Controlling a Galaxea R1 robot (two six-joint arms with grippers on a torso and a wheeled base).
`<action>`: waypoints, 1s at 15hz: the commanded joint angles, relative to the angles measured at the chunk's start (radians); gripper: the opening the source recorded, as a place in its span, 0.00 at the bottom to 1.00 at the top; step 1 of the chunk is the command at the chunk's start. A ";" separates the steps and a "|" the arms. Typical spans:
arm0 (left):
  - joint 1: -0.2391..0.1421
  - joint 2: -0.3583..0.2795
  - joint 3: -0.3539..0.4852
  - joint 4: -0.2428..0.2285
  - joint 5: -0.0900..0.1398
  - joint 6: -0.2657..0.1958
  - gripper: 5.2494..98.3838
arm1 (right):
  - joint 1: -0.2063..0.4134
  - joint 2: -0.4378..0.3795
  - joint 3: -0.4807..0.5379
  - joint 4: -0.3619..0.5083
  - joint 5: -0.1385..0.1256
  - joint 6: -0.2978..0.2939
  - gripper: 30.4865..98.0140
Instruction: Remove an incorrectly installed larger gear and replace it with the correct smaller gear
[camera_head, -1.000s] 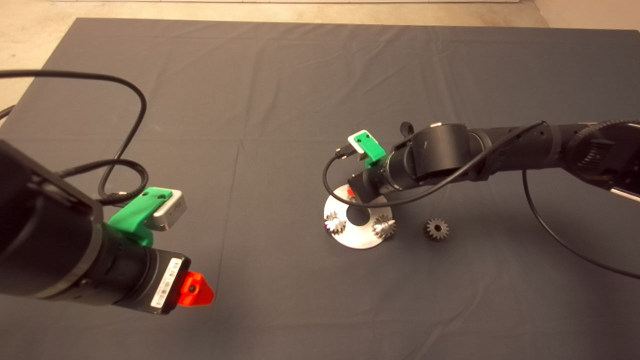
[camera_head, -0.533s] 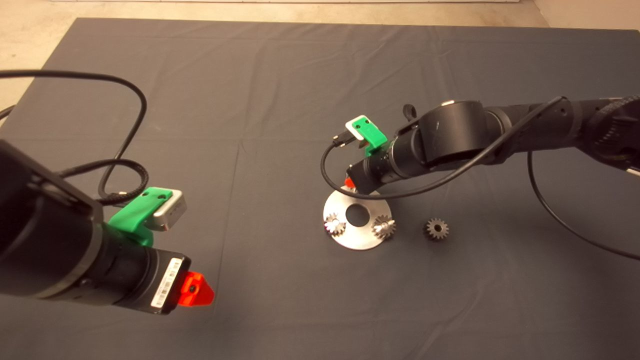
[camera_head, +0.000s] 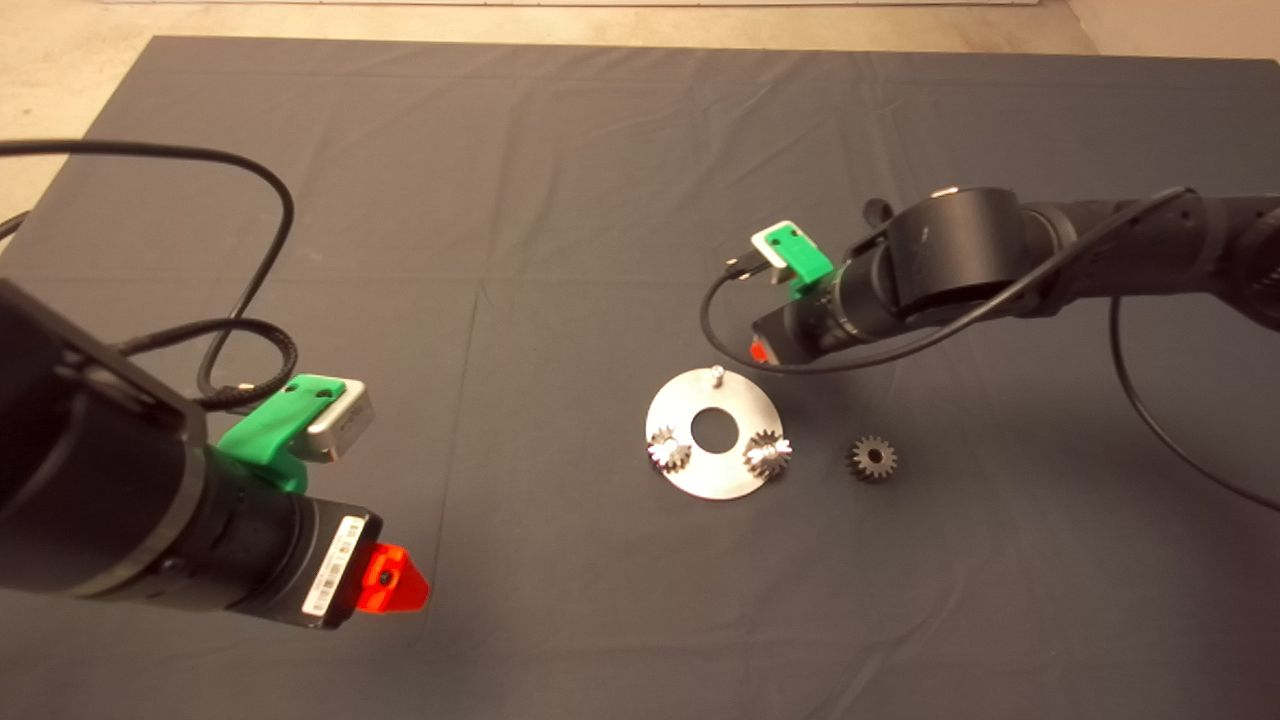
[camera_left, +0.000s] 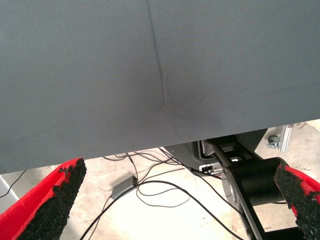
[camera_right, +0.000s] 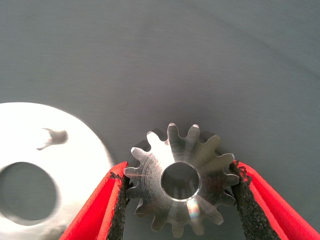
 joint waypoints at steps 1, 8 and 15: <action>-0.008 -0.001 0.013 -0.011 0.003 0.000 0.99 | 0.031 -0.070 0.011 0.004 0.008 0.002 0.28; -0.007 -0.001 0.013 -0.010 0.004 -0.002 0.99 | -0.003 -0.133 0.015 0.001 0.018 0.003 0.28; -0.007 -0.001 0.013 -0.012 0.004 -0.002 0.99 | -0.061 -0.130 0.057 -0.065 0.018 0.005 0.28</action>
